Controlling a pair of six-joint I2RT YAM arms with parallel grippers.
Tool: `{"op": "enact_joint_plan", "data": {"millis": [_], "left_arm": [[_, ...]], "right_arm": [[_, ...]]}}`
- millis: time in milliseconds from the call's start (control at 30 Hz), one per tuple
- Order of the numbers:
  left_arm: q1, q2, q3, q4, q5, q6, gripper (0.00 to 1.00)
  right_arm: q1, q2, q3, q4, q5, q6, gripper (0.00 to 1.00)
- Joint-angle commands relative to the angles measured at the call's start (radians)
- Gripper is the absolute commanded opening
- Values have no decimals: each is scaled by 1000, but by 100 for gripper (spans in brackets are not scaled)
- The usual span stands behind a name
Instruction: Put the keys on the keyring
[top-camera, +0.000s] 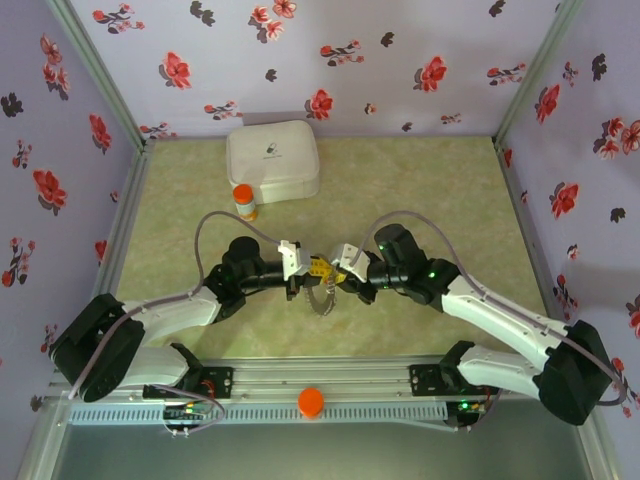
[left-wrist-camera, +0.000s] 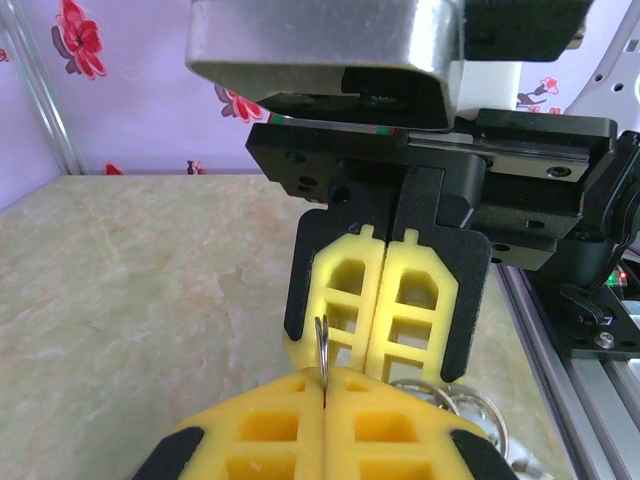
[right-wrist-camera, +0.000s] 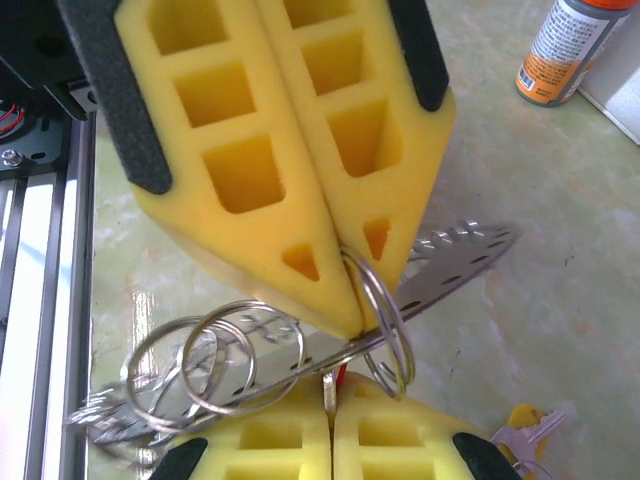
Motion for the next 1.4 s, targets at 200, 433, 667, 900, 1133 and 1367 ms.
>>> {"op": "enact_joint_plan", "data": {"millis": [200, 433, 667, 900, 1133, 1367], "left_arm": [[-4, -30, 19, 132, 29, -40, 0], [4, -18, 19, 236, 55, -140, 0], [6, 13, 8, 291, 49, -159, 0], [6, 24, 4, 298, 45, -190, 0], [6, 16, -4, 298, 36, -180, 0], [0, -20, -18, 231, -40, -67, 0]], "right_arm": [[-13, -40, -53, 88, 16, 25, 34], [-20, -85, -90, 157, -57, 78, 34], [-29, -133, -107, 189, -6, 88, 32], [-29, -153, -110, 209, 36, 102, 38], [-29, -149, -119, 257, 41, 146, 18], [-29, -162, -101, 230, 66, 153, 2]]}}
